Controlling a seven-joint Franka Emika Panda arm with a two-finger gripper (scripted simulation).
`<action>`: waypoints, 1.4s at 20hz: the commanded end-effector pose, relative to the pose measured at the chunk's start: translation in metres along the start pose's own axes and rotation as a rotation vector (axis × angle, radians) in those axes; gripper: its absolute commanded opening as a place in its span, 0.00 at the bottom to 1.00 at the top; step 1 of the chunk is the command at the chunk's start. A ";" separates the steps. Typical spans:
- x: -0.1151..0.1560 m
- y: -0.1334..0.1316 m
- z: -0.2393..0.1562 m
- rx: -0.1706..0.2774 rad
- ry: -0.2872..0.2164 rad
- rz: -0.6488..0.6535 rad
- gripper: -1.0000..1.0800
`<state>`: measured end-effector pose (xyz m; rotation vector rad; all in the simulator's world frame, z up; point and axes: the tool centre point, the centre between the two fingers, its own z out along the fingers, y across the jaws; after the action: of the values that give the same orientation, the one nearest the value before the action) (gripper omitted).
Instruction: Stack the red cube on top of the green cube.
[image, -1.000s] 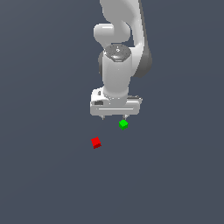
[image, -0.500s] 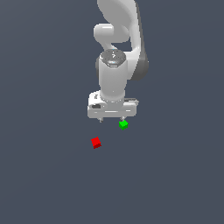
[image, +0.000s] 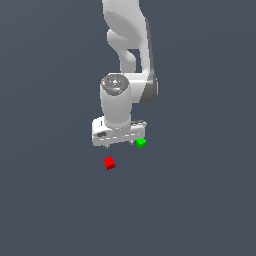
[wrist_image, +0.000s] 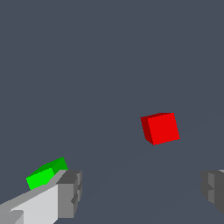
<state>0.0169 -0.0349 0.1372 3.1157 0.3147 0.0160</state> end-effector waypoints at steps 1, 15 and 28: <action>0.002 0.012 0.014 0.003 -0.002 -0.046 0.96; 0.019 0.054 0.064 0.012 -0.007 -0.216 0.96; 0.021 0.056 0.081 0.012 -0.008 -0.228 0.96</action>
<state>0.0499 -0.0868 0.0623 3.0693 0.6686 0.0012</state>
